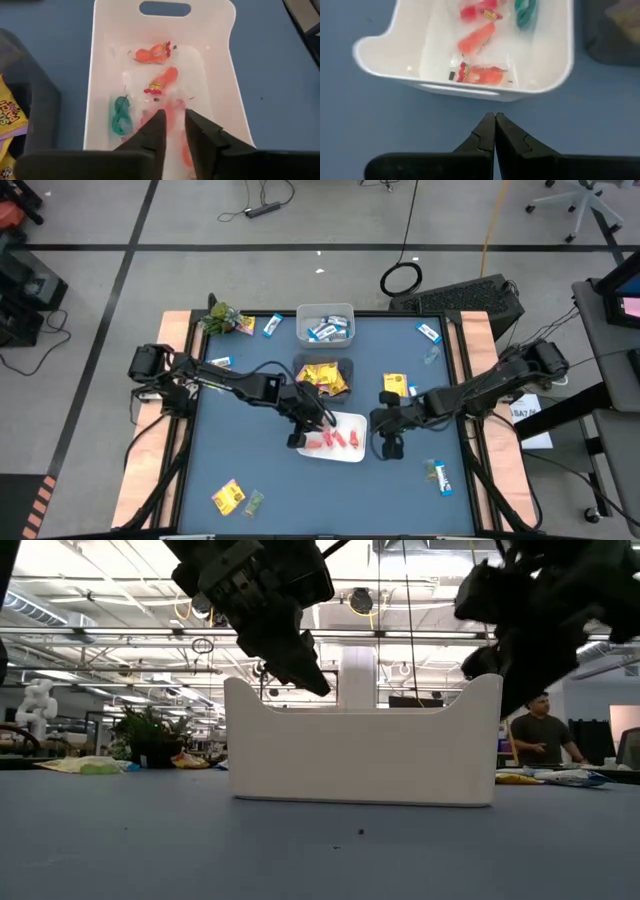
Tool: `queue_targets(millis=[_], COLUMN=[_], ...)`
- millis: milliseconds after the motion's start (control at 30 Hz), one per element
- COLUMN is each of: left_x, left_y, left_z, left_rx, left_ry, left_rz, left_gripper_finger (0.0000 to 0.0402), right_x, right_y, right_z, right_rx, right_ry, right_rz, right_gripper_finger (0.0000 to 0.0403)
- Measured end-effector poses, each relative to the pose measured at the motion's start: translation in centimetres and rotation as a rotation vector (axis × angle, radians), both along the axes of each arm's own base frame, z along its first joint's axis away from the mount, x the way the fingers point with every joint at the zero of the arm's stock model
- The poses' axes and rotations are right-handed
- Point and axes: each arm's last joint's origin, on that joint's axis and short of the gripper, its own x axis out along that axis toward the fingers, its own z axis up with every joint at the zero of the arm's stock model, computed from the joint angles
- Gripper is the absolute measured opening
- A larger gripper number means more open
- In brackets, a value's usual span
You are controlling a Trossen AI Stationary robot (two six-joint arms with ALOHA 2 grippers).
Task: Sort candy
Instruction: Put the white chocolate bar into the gray bin
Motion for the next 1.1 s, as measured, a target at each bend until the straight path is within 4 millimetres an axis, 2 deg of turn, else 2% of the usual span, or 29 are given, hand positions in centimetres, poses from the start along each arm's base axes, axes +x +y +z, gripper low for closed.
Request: queue_targets(millis=[100,267,400,533,633,933,1100], left_x=[-0.2,-0.6,-1.1,-1.9,-3.0,-8.3,-11.6], left_y=[0.0,-0.2,-1.2,-1.9,-2.2,-1.8,-0.7], left_z=[-0.1,0.0,1.0,2.4,2.9,1.7,3.1], left_rx=[0.007,0.059,0.096,0.168,0.191,0.140,0.190], left_ry=[0.024,0.046,0.009,-0.024,-0.022,0.131,0.217], left_rz=[0.003,0.030,0.000,0.044,0.092,0.206,0.339], left_gripper_finger=[0.0098,0.0103,0.0104,0.0104,0.0095,0.0030,0.0005], right_x=[0.6,1.3,1.7,1.8,2.2,1.7,0.8], right_y=[0.1,0.3,0.3,0.3,0.4,-0.1,-0.6], right_z=[-1.0,-1.8,-1.8,-1.6,-1.4,-1.0,0.3], right_rx=[-0.021,-0.049,-0.076,-0.104,-0.113,-0.208,-0.254], right_ry=[0.015,-0.005,-0.036,-0.064,-0.107,-0.094,-0.109], right_rz=[-0.004,0.011,0.022,0.023,0.053,0.042,0.011], right_gripper_finger=[0.0000,0.0000,0.0000,0.0000,0.0000,0.0000,0.0000])
